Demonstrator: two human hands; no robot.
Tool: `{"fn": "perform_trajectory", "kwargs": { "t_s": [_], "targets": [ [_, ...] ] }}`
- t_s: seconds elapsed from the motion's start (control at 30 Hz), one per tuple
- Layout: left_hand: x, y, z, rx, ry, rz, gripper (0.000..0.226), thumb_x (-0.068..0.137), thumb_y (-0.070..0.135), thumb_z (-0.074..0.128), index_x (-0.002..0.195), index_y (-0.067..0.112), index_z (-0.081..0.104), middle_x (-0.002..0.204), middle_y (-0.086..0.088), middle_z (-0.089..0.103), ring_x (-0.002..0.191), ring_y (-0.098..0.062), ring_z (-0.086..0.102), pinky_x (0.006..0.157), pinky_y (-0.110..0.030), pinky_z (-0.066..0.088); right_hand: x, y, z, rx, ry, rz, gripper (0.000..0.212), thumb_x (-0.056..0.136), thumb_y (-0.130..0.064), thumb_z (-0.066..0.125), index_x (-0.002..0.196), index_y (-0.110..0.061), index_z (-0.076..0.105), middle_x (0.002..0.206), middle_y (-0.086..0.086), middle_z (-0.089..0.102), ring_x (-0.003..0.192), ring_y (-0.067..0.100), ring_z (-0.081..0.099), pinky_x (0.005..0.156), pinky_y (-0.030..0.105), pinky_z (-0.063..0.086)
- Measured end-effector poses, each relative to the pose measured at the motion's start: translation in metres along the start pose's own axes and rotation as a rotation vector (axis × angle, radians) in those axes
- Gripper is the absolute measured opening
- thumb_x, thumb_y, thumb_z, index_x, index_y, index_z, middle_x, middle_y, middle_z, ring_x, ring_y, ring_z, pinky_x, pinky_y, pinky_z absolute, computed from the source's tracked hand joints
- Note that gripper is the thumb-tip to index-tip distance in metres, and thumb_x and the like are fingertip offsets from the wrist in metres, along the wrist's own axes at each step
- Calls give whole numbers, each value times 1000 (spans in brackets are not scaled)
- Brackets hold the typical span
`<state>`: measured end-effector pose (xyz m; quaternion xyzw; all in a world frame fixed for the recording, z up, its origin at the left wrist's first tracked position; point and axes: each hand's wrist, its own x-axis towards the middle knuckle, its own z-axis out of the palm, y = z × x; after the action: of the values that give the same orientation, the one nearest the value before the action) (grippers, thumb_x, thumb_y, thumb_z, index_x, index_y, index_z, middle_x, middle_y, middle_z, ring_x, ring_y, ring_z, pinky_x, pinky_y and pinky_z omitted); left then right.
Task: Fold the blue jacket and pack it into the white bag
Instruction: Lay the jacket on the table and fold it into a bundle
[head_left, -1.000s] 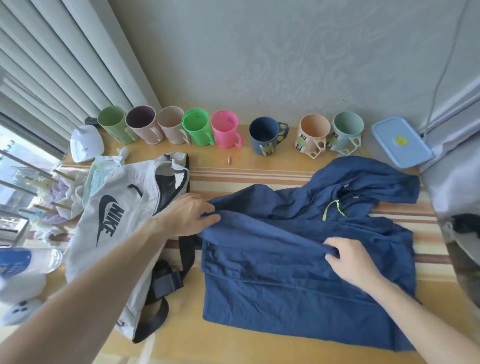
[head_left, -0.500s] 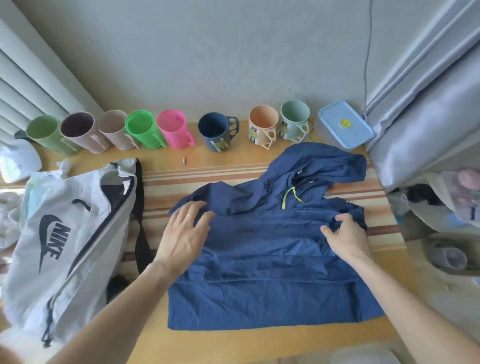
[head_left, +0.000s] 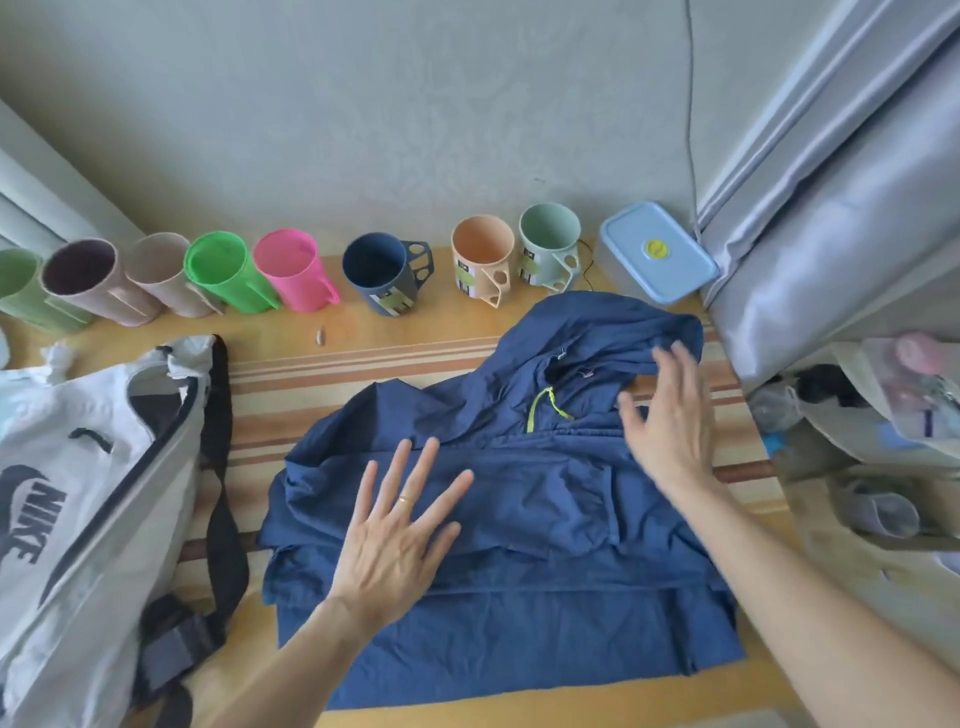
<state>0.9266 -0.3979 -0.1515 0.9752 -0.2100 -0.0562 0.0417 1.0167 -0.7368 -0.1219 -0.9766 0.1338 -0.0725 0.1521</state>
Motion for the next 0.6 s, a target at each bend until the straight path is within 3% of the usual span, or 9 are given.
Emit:
{"fn": "perform_trajectory", "kwargs": {
  "t_s": [0.07,0.13,0.2,0.3,0.43,0.6],
  "targets": [
    [9,4,9,15,-25,-16,59,104,57,35,158,48,13,172,-4,6,158,-37,4,122,-65,17,45,6,-2,-78,-16,55,85,84,-20,81,152,3,37,156,29,42,144,47,40,121,53,33],
    [13,5,24,20,-82,-46,60,102,61,32,157,51,10,173,-2,5,158,-37,4,117,-71,20,75,10,2,-175,-107,86,87,84,-18,82,153,0,33,146,29,51,138,46,45,117,51,35],
    [14,5,34,26,-111,-65,61,102,62,30,157,52,8,173,-2,4,158,-36,3,116,-71,23,89,7,1,-155,-149,102,64,90,-13,75,146,-5,44,130,27,64,126,46,55,105,52,47],
    [13,6,24,9,-46,-137,59,103,58,32,158,49,11,173,-3,3,159,-34,0,120,-66,18,82,-10,-17,-19,-27,75,34,93,-8,65,126,-7,64,119,23,72,114,44,63,94,52,54],
    [-5,-8,1,3,113,-245,58,104,46,41,159,38,26,172,-8,11,158,-36,2,123,-64,10,2,-51,-63,159,160,-104,23,88,-12,72,110,-10,69,99,12,77,93,38,72,76,41,52],
    [-16,-38,14,-103,-85,-490,58,102,56,24,159,46,17,173,-4,3,159,-34,-1,122,-67,8,-151,-80,-74,341,3,-375,12,88,-8,74,98,-14,74,91,-3,73,82,18,69,78,27,53]
  ]
}}
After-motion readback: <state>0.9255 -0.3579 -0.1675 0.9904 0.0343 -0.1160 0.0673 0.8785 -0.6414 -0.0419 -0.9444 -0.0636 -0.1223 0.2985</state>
